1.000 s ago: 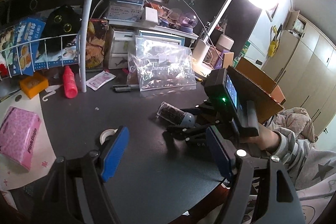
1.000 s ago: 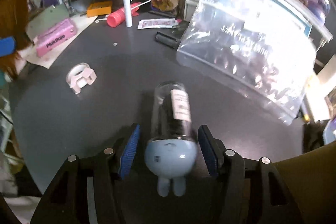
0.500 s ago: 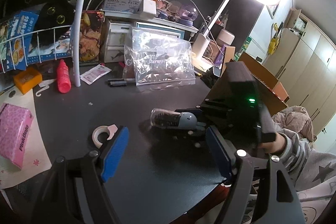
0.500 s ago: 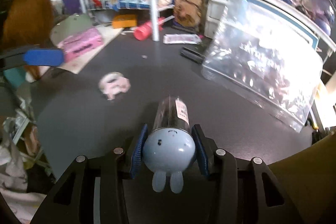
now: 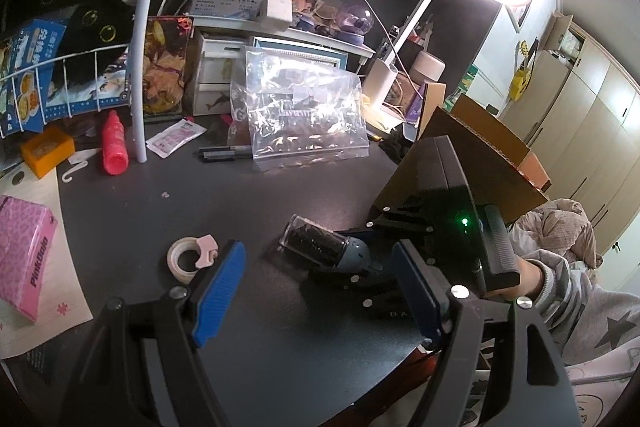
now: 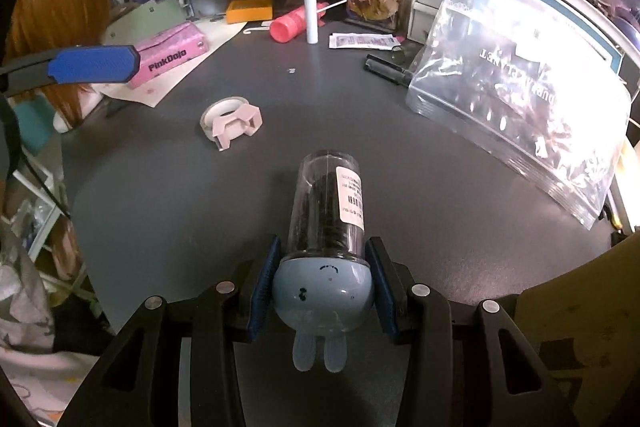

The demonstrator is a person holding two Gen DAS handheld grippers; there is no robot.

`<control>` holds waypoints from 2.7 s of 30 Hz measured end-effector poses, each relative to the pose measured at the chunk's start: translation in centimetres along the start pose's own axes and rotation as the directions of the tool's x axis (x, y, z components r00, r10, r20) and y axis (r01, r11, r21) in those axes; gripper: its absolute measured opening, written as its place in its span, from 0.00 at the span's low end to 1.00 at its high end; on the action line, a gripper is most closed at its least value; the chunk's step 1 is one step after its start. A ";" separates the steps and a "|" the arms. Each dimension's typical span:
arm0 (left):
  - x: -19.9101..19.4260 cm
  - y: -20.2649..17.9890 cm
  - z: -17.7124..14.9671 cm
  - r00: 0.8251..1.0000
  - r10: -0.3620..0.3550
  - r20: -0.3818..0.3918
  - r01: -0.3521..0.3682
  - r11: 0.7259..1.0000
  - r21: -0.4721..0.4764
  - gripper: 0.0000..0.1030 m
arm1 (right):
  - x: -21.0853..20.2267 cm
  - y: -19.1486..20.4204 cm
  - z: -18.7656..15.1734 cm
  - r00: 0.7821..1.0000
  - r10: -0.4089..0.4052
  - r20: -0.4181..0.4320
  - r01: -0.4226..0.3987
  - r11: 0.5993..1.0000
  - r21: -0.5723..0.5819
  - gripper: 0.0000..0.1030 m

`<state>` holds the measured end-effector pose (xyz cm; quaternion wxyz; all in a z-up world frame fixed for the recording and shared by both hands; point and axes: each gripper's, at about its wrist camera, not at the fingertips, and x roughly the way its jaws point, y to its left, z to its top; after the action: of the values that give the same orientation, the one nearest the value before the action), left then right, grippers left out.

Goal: Organize objects

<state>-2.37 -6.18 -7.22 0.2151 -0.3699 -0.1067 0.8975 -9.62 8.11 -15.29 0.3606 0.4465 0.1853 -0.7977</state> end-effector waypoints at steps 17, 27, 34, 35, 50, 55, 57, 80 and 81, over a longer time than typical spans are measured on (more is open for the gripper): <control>0.2 0.9 -0.6 1.000 0.010 -0.009 -0.011 1.000 -0.015 0.71 | 1.5 -0.2 1.9 1.000 -0.012 0.011 0.012 1.000 0.018 0.50; 0.1 0.8 -0.9 1.000 0.017 -0.004 -0.017 1.000 -0.013 0.71 | 0.9 0.6 1.8 0.997 -0.047 0.053 0.049 0.998 -0.029 0.36; -0.1 -0.1 0.0 1.000 0.002 0.013 -0.002 1.000 0.007 0.71 | -3.3 2.5 2.1 0.991 -0.003 0.137 0.013 0.997 -0.078 0.34; -0.1 -0.3 0.2 1.000 -0.001 0.016 0.000 1.000 0.015 0.71 | -3.9 2.7 2.2 0.989 -0.003 0.147 0.016 0.996 -0.088 0.34; -0.1 -0.5 0.3 1.000 0.000 0.021 0.000 1.000 0.011 0.71 | -2.0 0.5 1.3 0.994 0.023 0.106 -0.021 1.000 -0.021 0.03; -0.1 -0.3 0.3 1.000 0.002 0.028 -0.002 1.000 0.005 0.71 | -2.2 0.4 1.6 0.994 0.020 0.111 -0.018 1.000 -0.018 0.08; -0.2 -0.2 0.2 1.000 0.003 0.031 -0.003 1.000 0.002 0.71 | -2.5 0.5 1.8 0.993 0.018 0.120 -0.016 1.000 -0.015 0.21; 2.8 -4.5 -1.5 0.990 -0.139 -0.024 0.140 0.986 0.088 0.74 | -11.2 3.7 -9.4 0.939 -0.056 0.339 0.023 0.995 0.102 0.44; 3.4 -4.7 -1.6 0.989 -0.142 -0.037 0.145 0.986 0.088 0.74 | -10.3 3.5 -9.9 0.942 -0.058 0.330 0.019 0.992 0.121 0.44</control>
<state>-1.90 -0.41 -8.81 0.2971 -0.3649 -0.0891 0.8779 2.19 16.10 -11.76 0.3445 0.3220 0.0835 -0.8779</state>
